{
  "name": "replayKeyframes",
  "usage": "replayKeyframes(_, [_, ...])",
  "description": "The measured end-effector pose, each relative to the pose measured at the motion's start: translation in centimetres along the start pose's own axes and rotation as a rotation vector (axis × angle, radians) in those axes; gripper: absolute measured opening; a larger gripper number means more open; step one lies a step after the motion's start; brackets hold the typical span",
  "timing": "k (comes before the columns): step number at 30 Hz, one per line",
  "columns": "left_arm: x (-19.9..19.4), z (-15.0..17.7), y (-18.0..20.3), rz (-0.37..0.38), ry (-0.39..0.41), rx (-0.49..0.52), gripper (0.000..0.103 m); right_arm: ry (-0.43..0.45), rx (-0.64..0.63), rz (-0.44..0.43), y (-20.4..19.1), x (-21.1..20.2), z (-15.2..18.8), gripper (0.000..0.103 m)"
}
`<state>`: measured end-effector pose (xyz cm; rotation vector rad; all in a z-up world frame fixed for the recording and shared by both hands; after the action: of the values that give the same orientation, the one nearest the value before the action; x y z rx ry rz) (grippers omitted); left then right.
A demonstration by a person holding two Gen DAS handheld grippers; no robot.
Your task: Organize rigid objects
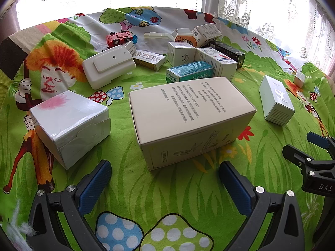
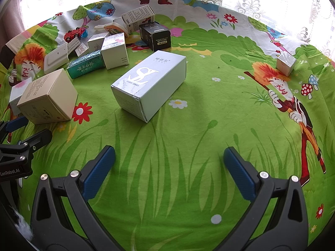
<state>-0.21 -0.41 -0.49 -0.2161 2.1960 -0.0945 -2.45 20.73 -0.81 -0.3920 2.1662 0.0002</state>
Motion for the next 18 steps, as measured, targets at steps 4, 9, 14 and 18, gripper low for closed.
replayKeyframes(4, [-0.01,0.00,0.00,0.000,0.000,0.000,0.103,0.001,0.000,0.000,0.02,0.08,0.03,0.103])
replayKeyframes(9, [0.01,0.00,0.02,0.000,0.000,0.000,0.103,0.001,0.000,0.000,0.04,0.16,0.07,0.103])
replayKeyframes(14, [0.02,0.01,0.02,0.000,0.000,0.000,0.103,0.001,0.000,0.001,0.05,0.25,0.11,0.103])
replayKeyframes(18, [0.02,0.00,0.02,0.000,-0.001,-0.001,0.103,0.002,0.000,0.000,0.10,0.33,0.14,0.103])
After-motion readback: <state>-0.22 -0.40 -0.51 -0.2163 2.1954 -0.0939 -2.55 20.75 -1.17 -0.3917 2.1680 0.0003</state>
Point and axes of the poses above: each gripper's, at about its wrist camera, not at the fingertips, and x roughly the way its jaws point, y to its right, z to its underside, the point moved 1 cm from there along x, roughly the way its jaws point, and after that the axes turned 11 degrees about -z, right-handed, at the moved point
